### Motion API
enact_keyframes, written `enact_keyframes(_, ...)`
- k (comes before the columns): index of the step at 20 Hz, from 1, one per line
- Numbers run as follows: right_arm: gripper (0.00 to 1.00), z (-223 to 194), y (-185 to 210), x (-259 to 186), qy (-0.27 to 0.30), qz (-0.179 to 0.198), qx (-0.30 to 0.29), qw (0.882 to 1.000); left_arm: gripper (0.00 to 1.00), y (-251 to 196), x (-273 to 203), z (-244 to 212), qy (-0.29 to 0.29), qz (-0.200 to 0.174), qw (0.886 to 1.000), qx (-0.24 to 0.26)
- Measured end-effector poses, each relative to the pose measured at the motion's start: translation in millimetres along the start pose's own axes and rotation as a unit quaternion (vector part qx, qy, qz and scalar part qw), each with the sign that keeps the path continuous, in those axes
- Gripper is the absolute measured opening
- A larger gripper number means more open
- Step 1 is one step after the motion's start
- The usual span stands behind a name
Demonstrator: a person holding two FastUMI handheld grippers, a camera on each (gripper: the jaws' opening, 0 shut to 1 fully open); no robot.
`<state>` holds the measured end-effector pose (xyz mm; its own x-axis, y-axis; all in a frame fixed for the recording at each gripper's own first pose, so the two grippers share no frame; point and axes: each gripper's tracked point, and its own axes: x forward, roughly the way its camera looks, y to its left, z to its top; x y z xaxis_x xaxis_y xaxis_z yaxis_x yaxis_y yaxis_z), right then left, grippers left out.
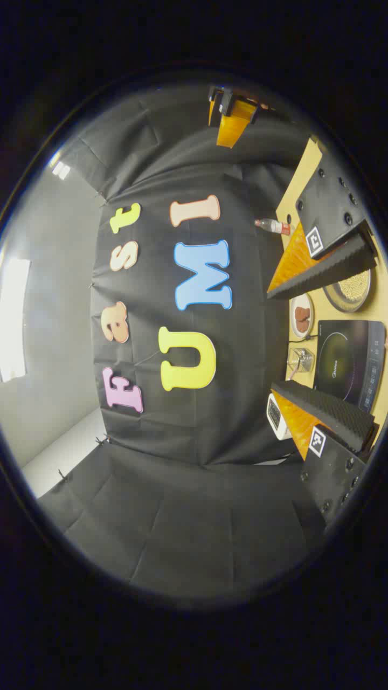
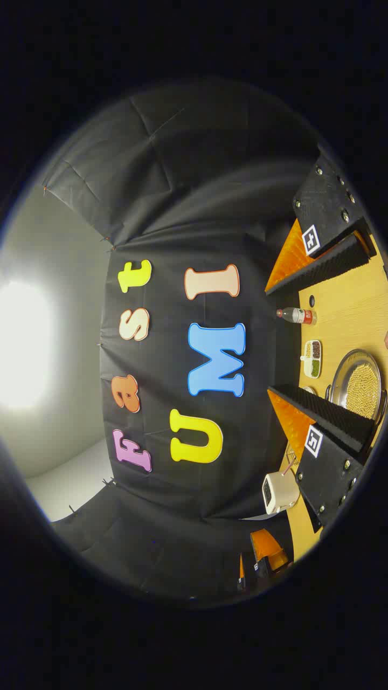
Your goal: First push the handle of the pot to place it horizontally, then grasp the pot with both hands and set it on the induction cooktop.
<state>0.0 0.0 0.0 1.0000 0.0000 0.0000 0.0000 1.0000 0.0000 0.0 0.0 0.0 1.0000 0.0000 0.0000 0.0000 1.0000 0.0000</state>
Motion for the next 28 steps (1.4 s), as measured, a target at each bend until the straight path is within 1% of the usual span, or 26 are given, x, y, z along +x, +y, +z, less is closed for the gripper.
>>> enact_keyframes(3,0.98,2.3,-0.2,5.9,-0.002,0.005,0.003,1.0,0.94,2.4,1.0,7.3,-0.006,0.008,1.0,-0.004)
enact_keyframes(9,0.98,6.4,6.8,9.6,-0.007,0.015,0.001,1.0,0.99,9.5,-3.2,13.5,-0.017,0.02,1.0,-0.009)
enact_keyframes(11,0.98,6.9,9.3,9.2,-0.01,0.018,0.0,1.0,1.0,7.9,-5.7,11.5,-0.014,0.02,1.0,-0.01)
enact_keyframes(14,0.98,5.0,11.1,7.6,-0.011,0.021,0.0,1.0,1.0,6.8,-7.2,12.1,-0.014,0.019,1.0,0.004)
enact_keyframes(17,0.98,2.0,12.0,4.6,-0.009,0.024,0.0,1.0,1.0,2.4,-7.8,15.4,-0.014,0.012,1.0,0.007)
enact_keyframes(22,0.98,-7.1,16.7,3.1,0.004,0.032,0.001,0.999,1.0,3.5,-13.6,21.6,-0.021,0.01,1.0,0.012)
enact_keyframes(25,0.98,-11.1,26.2,1.7,0.011,0.043,0.004,0.999,1.0,4.8,-14.6,19.1,-0.02,0.008,1.0,0.014)
enact_keyframes(26,0.98,-12.6,28.6,2.5,0.014,0.046,0.002,0.999,1.0,5.6,-15.3,16.3,-0.017,0.008,1.0,0.013)
enact_keyframes(28,0.89,-15.9,36.0,1.0,0.018,0.053,-0.001,0.998,1.0,8.8,-16.1,12.9,-0.011,0.006,1.0,0.008)
